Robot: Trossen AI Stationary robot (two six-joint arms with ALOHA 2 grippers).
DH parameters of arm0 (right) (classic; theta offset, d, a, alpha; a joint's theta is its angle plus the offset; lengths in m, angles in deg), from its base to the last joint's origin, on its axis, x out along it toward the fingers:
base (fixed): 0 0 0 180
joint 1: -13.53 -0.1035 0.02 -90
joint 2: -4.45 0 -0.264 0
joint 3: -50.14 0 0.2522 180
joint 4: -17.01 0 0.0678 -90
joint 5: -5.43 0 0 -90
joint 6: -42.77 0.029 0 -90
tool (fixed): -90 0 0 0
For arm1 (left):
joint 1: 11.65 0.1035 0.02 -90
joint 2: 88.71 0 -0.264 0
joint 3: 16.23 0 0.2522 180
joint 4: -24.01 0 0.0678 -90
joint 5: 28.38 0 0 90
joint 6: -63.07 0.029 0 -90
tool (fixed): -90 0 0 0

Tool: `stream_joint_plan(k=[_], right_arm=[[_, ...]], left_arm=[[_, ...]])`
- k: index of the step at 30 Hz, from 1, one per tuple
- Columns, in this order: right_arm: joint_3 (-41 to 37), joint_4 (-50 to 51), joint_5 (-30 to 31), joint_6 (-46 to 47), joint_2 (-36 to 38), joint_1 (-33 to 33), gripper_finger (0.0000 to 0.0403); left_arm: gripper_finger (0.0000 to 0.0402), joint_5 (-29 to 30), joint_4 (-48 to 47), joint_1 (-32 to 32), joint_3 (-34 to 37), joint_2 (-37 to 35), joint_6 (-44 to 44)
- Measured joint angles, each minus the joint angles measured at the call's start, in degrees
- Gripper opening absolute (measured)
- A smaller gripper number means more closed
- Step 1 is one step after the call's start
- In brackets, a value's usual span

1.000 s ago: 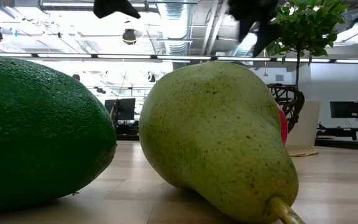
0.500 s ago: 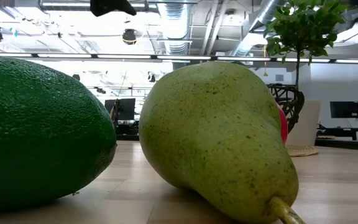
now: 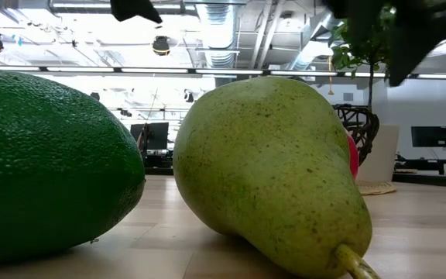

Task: Build produce basket
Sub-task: Put the red apple into the black basket

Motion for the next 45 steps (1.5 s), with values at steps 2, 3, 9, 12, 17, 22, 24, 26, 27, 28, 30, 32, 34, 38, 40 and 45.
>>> stream_joint_plan(k=[2, 3, 9, 12, 17, 22, 24, 26, 27, 28, 30, 32, 34, 38, 40, 45], right_arm=[[0.01, -1.66, 0.03, -1.38, -0.69, 1.59, 0.0379], [0.04, -2.42, 0.01, -1.80, -0.97, 2.41, 0.0379], [0.07, -3.66, 1.08, -1.22, -0.99, 5.67, 0.0379], [0.07, -2.77, 1.06, -1.78, -0.99, 7.22, 0.0379], [0.00, -2.57, 0.99, -6.35, -2.11, 9.65, 0.0379], [0.04, -2.05, 0.88, -8.43, -1.38, 11.26, 0.0379], [0.11, -1.96, 0.90, -8.65, -0.76, 11.94, 0.0379], [0.17, -2.09, 0.91, -8.70, -0.91, 12.40, 0.0380], [0.10, -1.98, 0.93, -8.70, -1.04, 12.61, 0.0381], [0.07, -1.98, 0.96, -8.71, -1.28, 12.66, 0.0382], [0.22, -1.79, 0.97, -8.73, -2.52, 12.95, 0.0384], [-0.06, -0.18, 0.89, -9.02, -3.51, 13.23, 0.0386], [0.11, -0.51, 0.91, -9.64, -4.57, 13.31, 0.0387], [0.19, -2.08, 0.92, -10.23, -6.44, 13.31, 0.0387], [-0.08, -2.71, 0.86, -10.22, -7.12, 13.00, 0.0387], [1.34, -5.55, 0.67, -8.86, -9.10, 11.39, 0.0387]], left_arm=[[0.0324, -1.19, -2.19, 0.01, 0.00, 0.00, 0.25], [0.0326, -1.81, -3.13, 0.02, 0.00, 0.00, 0.73], [0.0325, -3.04, -6.79, -1.46, 0.00, 0.00, 1.73], [0.0325, -2.19, -6.89, -2.94, 0.00, 0.00, 1.13], [0.0324, 1.22, -6.79, -6.42, 0.00, 0.00, -4.34], [0.0324, 3.53, -6.07, -9.98, 0.00, 0.00, -12.62], [0.0324, 4.46, -6.17, -11.54, 0.00, 0.00, -14.77], [0.0324, 5.96, -6.15, -13.11, 0.00, 0.00, -17.44], [0.0324, 6.76, -6.19, -13.89, 0.00, 0.00, -19.05], [0.0324, 7.47, -6.19, -14.64, 0.00, 0.00, -20.44], [0.0324, 8.89, -6.22, -16.17, 0.00, 0.00, -22.92], [0.0324, 10.38, -6.28, -17.65, 0.00, 0.00, -25.30], [0.0324, 11.91, -6.33, -19.10, 0.00, 0.00, -27.40], [0.0324, 14.37, -6.37, -21.44, 0.00, 0.00, -30.74], [0.0324, 15.36, -6.39, -22.19, 0.00, 0.02, -31.79], [0.0324, 17.27, -6.46, -23.24, 0.02, 0.04, -34.22]])
